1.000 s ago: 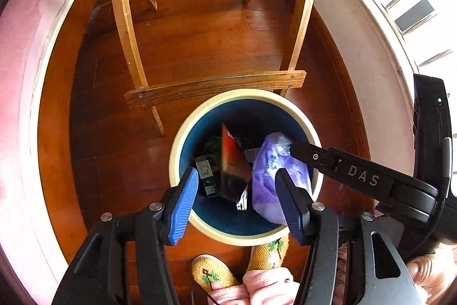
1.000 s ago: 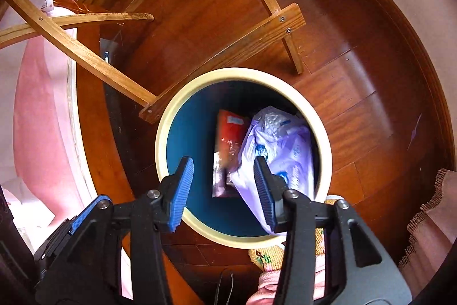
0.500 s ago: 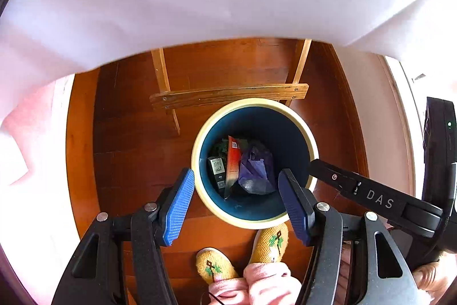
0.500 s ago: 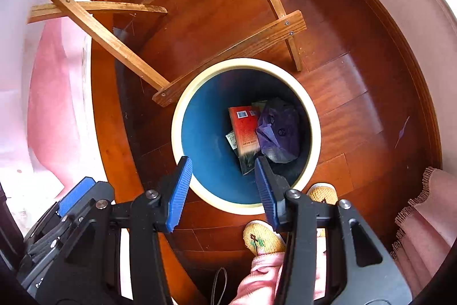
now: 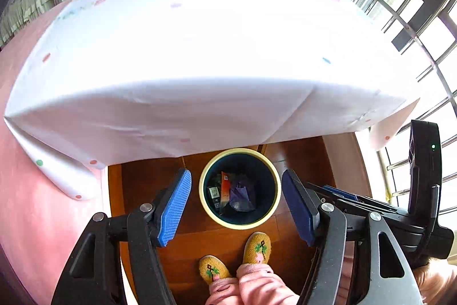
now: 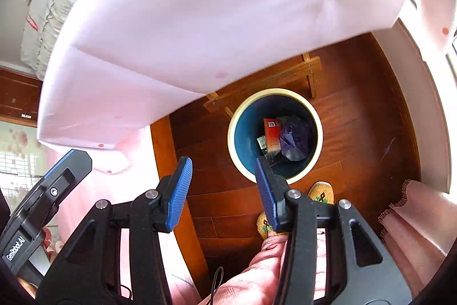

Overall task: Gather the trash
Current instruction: 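Raise both open tools from the bin back over the table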

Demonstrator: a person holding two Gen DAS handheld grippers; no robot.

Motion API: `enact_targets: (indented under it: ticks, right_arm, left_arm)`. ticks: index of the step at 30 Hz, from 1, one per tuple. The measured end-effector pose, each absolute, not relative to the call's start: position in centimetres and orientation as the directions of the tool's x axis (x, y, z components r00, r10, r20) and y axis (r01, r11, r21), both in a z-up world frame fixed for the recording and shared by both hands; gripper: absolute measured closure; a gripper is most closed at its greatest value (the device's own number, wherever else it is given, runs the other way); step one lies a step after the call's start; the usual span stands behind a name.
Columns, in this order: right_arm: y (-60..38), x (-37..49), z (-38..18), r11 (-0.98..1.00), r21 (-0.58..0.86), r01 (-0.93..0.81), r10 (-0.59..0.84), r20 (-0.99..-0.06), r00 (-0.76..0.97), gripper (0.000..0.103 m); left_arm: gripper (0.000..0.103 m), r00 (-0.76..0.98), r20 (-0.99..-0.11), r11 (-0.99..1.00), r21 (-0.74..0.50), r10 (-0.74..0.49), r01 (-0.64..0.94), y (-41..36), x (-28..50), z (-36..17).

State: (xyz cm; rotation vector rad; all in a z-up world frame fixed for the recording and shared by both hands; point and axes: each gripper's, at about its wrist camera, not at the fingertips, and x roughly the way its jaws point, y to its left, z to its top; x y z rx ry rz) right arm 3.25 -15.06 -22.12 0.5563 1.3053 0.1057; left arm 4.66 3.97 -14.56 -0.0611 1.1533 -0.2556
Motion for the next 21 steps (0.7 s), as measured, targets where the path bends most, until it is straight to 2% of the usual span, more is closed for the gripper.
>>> enact_targets:
  ticks: [2, 5, 12, 21]
  right_arm:
    - [-14.6, 3.3, -19.0, 0.871, 0.449, 0.197, 0.383, -0.874, 0.298, 0.06]
    - [-14.0, 3.5, -14.5, 0.878, 0.458, 0.139, 0.394, -0.857, 0.331, 0.06]
    - [-13.1, 4.3, -5.7, 0.898, 0.439, 0.008, 0.4, -0.825, 0.4, 0.058]
    - [-14.0, 6.8, 3.3, 0.892, 0.433, -0.127, 0.435, -0.748, 0.502, 0.057]
  left_arm:
    - [0.034, 0.391, -0.886, 0.966, -0.193, -0.248, 0.175, 4.0, 4.5, -11.7]
    - [0.022, 0.398, -0.875, 0.959, -0.224, -0.276, 0.172, 4.6, 4.4, -7.6]
    - [0.021, 0.435, -0.854, 0.958, -0.242, -0.286, 0.155, 5.6, 4.7, 0.0]
    - [0.021, 0.536, -0.818, 0.977, -0.19, -0.211, 0.095, 6.7, 6.2, 9.7]
